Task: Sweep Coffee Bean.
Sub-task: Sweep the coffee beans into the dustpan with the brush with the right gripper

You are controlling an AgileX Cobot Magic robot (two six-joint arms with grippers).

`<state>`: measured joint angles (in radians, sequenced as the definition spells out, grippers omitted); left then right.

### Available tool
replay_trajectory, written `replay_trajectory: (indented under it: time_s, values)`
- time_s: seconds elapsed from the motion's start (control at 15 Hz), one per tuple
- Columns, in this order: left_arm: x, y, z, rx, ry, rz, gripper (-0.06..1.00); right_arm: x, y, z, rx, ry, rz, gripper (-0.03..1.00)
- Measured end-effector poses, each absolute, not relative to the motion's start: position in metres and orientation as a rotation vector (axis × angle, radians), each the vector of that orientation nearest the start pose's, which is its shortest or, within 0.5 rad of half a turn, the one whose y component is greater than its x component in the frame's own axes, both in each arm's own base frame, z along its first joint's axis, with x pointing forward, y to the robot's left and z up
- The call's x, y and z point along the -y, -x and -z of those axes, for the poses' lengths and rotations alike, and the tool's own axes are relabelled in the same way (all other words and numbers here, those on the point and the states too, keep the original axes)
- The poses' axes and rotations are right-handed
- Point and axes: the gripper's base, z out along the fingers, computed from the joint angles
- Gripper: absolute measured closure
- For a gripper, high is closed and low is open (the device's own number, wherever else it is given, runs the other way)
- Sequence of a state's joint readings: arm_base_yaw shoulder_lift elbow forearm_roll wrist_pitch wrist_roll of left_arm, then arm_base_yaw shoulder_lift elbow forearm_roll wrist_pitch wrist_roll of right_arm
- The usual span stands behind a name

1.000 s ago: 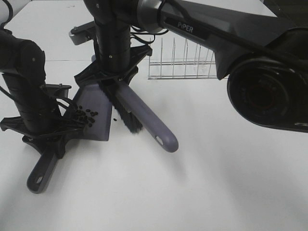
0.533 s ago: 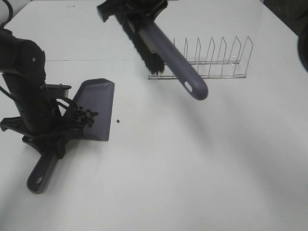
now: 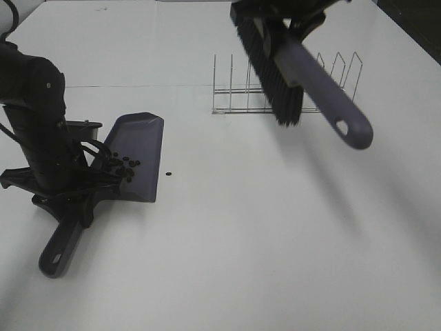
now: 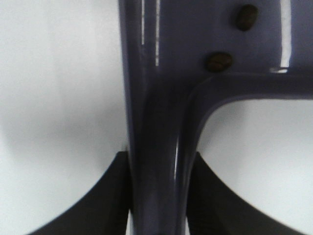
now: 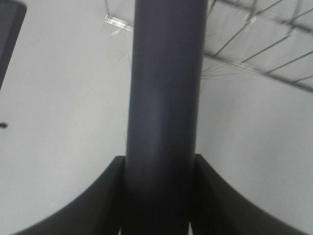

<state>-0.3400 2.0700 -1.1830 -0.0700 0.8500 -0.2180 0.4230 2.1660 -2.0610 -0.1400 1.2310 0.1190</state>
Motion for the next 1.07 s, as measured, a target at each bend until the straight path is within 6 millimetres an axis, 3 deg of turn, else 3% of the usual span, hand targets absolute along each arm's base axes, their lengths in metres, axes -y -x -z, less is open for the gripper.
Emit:
replay_trajectory:
  time_s: [0.07, 0.13, 0.33, 0.67, 0.73, 0.87, 1.07]
  values:
    - [0.122, -0.331, -0.097, -3.228, -0.119, 0.044, 0.68, -0.195, -0.429, -0.236, -2.84, 0.504, 0.06, 0.61]
    - [0.122, -0.331, -0.097, -3.227, -0.119, 0.044, 0.68, -0.201, -0.429, -0.224, -2.862, 0.522, 0.071, 0.61]
    - [0.122, -0.331, -0.097, -3.227, -0.118, 0.046, 0.68, -0.239, -0.422, -0.161, -2.916, 0.65, 0.132, 0.61]
    - [0.122, -0.331, -0.097, -3.226, -0.118, 0.046, 0.68, -0.303, -0.401, -0.128, -2.894, 0.833, 0.11, 0.61]
    - [0.122, -0.331, -0.097, -3.226, -0.118, 0.046, 0.68, -0.322, -0.396, -0.135, -2.872, 0.843, 0.023, 0.61]
    - [0.122, -0.331, -0.097, -3.226, -0.118, 0.046, 0.68, -0.34, -0.392, -0.155, -2.828, 0.836, -0.1, 0.61]
    - [0.122, -0.331, -0.097, -3.226, -0.118, 0.046, 0.68, -0.351, -0.396, -0.184, -2.739, 0.813, -0.187, 0.61]
